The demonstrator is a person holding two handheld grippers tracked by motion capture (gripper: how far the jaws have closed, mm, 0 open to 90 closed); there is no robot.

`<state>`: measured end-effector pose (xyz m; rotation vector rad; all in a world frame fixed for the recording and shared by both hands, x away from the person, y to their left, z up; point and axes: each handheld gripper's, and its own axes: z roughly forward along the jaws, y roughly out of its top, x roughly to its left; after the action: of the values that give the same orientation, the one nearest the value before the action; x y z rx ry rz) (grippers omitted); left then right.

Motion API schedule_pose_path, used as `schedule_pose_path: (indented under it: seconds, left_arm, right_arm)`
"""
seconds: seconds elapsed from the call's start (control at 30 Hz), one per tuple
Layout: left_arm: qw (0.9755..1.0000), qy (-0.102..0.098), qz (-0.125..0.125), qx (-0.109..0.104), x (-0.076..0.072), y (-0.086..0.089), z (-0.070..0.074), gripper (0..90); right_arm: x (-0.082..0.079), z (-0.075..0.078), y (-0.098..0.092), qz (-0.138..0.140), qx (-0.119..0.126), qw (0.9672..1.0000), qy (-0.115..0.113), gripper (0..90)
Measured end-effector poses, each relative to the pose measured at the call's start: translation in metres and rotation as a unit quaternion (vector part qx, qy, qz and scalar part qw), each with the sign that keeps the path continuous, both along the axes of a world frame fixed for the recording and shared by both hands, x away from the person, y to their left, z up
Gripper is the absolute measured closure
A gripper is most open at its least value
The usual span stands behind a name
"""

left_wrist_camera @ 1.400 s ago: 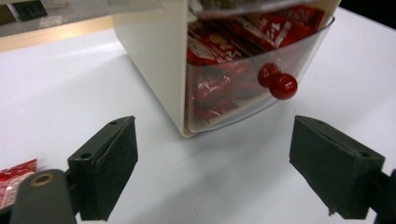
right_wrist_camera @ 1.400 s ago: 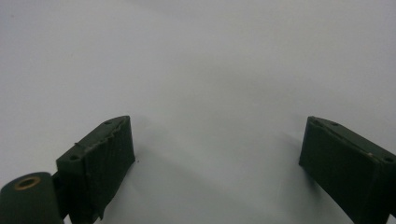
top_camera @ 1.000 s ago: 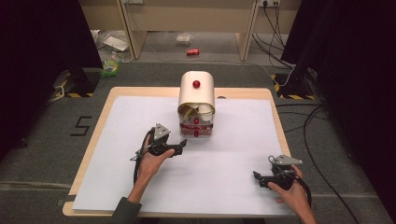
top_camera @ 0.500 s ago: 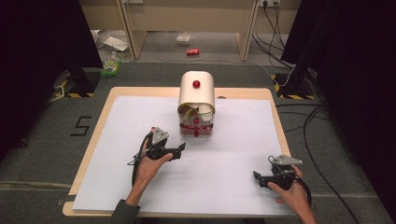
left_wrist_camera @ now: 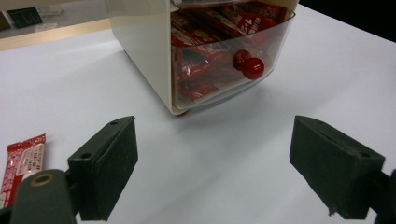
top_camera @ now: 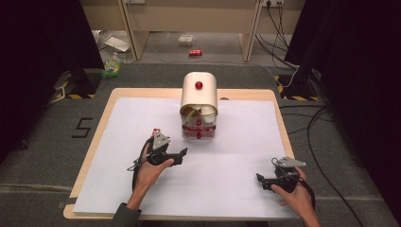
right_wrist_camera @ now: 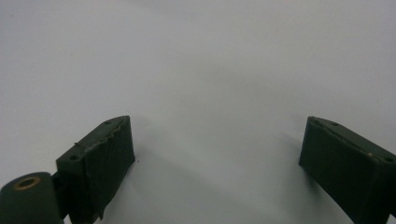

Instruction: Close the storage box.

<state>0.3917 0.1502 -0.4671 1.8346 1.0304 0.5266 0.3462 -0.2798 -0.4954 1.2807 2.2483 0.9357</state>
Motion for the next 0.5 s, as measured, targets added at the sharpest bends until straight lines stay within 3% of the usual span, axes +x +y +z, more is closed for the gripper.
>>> schedule_pose_path:
  seconds: [0.13,0.5]
  left_arm:
    - [0.9999,0.002,-0.005,0.014,-0.006,-0.001,-0.002,15.1]
    - [0.9998,-0.005,-0.015,0.013,-0.024,0.001,-0.004,15.1]
  right_arm:
    - [0.000,0.000,0.000,0.000,0.000,1.0000,0.000,10.2]
    - [0.000,0.000,0.000,0.000,0.000,1.0000,0.000,10.2]
